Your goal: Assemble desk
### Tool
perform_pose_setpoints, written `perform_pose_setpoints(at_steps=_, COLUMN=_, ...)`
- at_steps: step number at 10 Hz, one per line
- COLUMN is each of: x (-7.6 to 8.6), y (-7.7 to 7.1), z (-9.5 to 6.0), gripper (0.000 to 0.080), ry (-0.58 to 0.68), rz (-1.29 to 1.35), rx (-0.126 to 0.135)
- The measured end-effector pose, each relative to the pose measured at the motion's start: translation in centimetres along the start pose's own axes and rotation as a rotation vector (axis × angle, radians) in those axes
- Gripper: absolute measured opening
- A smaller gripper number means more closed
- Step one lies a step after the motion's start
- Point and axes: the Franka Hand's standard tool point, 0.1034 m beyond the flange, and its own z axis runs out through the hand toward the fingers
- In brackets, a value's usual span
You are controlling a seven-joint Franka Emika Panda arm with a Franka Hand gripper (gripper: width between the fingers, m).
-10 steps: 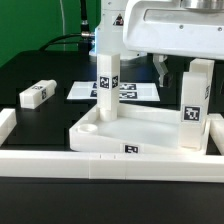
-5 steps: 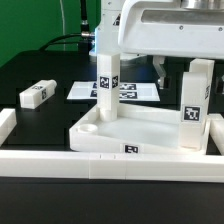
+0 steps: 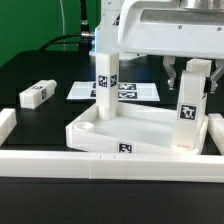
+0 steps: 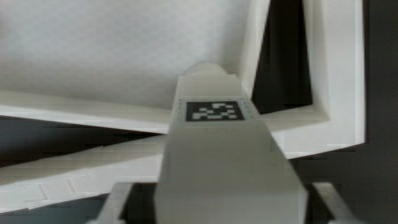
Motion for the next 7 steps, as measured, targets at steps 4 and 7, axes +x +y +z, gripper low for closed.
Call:
perform_pose_setpoints(at_steps=4, x=-0.02, y=-0.03, z=0.01, gripper=0.0290, ry=-0.001, rz=0.255, rx=0.001)
perform_pose_setpoints(at_steps=7, x=-0.03, y=-0.04, z=0.02, gripper=0.0290, ry=-0.002, rz=0.430, rx=0.003)
